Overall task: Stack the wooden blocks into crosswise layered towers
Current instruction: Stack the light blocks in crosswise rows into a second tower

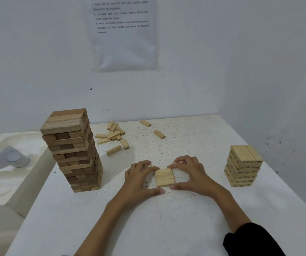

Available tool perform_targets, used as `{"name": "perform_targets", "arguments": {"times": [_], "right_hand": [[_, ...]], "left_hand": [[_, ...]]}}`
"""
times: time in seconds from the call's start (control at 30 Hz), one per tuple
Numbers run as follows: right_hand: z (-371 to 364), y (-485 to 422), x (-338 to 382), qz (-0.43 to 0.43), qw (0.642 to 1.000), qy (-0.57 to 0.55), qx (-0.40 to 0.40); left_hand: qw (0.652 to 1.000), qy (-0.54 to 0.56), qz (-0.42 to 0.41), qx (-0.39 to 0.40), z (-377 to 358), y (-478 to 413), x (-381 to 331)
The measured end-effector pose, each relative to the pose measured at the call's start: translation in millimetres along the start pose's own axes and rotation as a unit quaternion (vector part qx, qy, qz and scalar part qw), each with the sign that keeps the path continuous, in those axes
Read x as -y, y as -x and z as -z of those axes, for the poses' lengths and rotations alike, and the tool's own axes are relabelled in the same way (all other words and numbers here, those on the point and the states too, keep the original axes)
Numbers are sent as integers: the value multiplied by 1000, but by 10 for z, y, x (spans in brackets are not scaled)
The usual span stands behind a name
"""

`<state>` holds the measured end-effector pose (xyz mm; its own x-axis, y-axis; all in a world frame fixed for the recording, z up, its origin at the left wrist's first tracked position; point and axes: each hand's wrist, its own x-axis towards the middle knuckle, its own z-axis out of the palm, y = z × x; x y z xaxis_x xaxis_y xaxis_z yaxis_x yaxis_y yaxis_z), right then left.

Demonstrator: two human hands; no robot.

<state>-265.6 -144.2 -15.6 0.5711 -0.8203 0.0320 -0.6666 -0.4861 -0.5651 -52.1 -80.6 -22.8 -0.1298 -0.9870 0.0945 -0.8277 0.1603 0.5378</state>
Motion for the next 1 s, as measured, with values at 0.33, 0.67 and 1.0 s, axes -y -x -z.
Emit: {"name": "perform_targets", "arguments": {"times": [0.33, 0.67, 1.0], "right_hand": [[221, 60, 110, 90, 995, -1, -33], [1328, 438, 142, 83, 988, 57, -118], [1974, 875, -541, -37, 995, 55, -69]], "left_hand": [[988, 10, -132, -78, 180, -49, -51], [959, -2, -245, -143, 530, -546, -984], [959, -4, -275, -67, 21, -1134, -1801]]}}
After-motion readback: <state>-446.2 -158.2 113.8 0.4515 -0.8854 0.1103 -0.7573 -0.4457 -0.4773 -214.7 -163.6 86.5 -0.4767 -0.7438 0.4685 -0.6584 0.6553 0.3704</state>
